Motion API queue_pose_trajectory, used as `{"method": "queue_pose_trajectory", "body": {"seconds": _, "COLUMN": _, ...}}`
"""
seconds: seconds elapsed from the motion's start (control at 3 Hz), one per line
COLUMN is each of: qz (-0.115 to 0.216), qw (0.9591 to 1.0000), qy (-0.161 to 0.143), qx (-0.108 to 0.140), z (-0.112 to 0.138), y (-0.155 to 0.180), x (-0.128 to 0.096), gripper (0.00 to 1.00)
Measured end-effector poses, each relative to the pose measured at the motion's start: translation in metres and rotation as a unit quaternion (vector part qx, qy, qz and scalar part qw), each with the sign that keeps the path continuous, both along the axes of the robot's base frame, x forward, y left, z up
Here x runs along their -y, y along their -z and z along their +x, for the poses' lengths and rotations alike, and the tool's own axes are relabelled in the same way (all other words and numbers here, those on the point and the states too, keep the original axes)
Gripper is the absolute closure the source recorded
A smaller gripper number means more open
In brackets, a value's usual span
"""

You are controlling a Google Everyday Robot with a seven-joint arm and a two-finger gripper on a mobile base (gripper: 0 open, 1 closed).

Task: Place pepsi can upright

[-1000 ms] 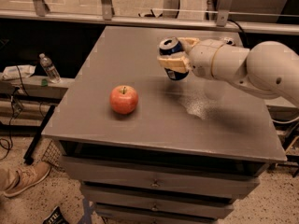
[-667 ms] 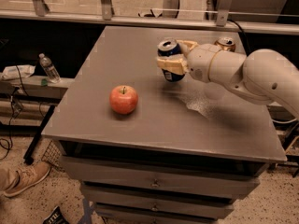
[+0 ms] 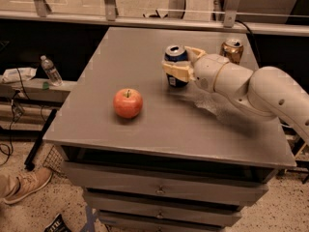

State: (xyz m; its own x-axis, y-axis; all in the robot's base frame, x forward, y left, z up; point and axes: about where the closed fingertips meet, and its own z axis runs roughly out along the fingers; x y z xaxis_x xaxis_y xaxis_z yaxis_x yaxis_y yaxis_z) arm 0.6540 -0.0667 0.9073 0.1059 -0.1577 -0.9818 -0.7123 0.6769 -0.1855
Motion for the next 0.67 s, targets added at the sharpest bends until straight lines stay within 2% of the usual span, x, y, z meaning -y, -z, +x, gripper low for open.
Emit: {"method": "queue_pose_trajectory", "body": {"seconds": 0.67, "qz": 0.036, "qw": 0.9994, "qy": 0.000, "qx": 0.001, "z": 0.0022, "y": 0.0081, "x": 0.0013, "gripper": 1.00}}
